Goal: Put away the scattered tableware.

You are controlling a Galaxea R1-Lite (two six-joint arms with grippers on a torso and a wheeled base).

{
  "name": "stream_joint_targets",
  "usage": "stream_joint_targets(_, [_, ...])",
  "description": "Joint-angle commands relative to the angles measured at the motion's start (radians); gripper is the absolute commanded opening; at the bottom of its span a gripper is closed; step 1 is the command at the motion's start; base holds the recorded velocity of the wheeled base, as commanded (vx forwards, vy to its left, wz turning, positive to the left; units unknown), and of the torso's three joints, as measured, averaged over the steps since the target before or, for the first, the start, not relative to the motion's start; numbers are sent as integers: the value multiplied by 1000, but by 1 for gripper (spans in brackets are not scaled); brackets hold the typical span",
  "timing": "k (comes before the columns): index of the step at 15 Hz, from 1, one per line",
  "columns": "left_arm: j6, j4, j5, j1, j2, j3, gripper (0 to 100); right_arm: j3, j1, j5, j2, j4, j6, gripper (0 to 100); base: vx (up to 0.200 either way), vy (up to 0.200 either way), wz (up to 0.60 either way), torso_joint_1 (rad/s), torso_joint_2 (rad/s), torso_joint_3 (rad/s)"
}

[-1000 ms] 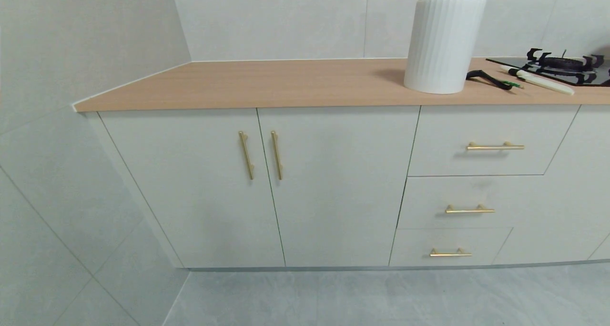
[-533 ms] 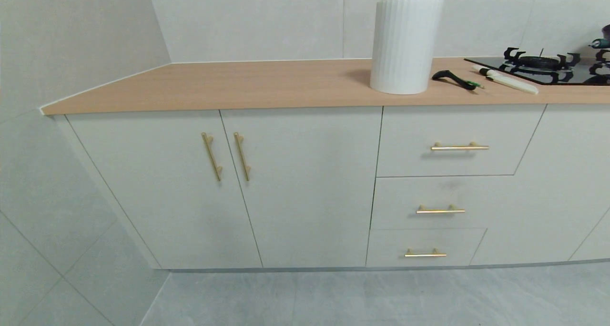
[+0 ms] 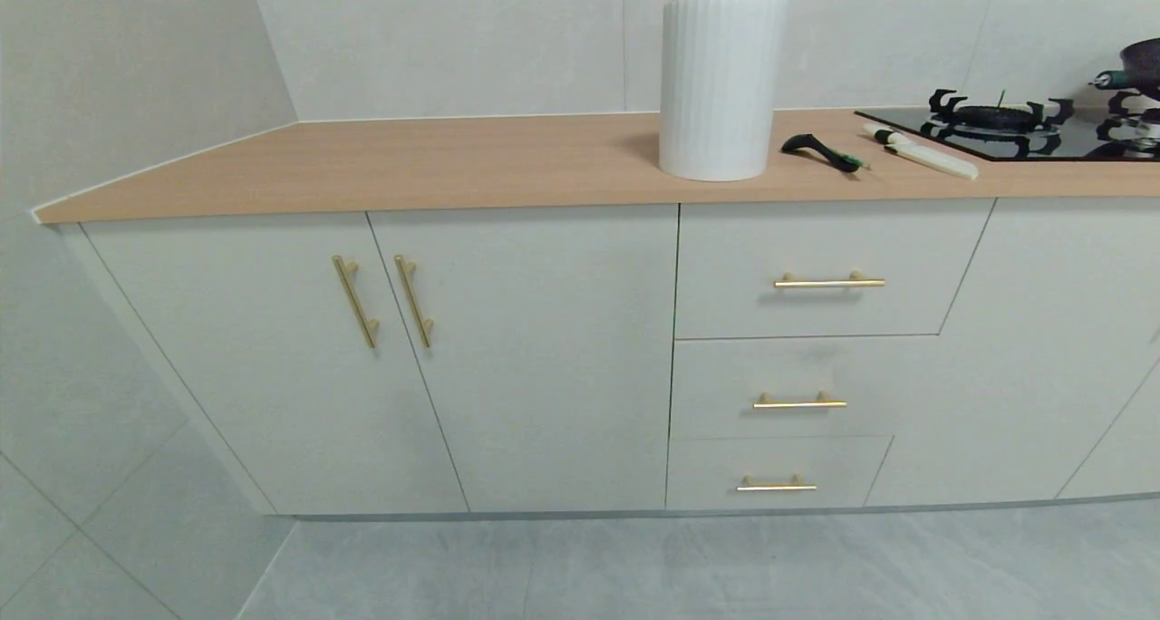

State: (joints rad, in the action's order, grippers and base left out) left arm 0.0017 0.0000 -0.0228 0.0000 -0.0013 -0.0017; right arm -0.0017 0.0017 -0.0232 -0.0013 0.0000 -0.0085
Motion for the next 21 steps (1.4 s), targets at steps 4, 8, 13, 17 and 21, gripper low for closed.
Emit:
stream_joint_targets(4, [0, -2, 0, 0, 1, 0, 100, 0, 0, 0, 1, 0, -1, 100, 50, 0, 0, 1, 2, 1])
stream_joint_targets(8, [0, -2, 0, 0, 1, 0, 100, 0, 0, 0, 1, 2, -1, 100, 200, 0, 0, 5, 1, 0])
stream_joint_targets(13, [-8, -2, 0, -2, 1, 0, 100, 0, 0, 0, 1, 0, -1, 100, 120, 0, 0, 2, 0, 0])
stream_joint_targets(17, [-6, -2, 0, 0, 1, 0, 100, 0, 0, 2, 1, 2, -2, 100, 0, 0, 0, 0, 0, 0])
stream_joint_targets(21, [-6, -2, 0, -2, 1, 0, 100, 0, 0, 3, 1, 0, -14, 100, 0, 0, 0, 0, 0, 0])
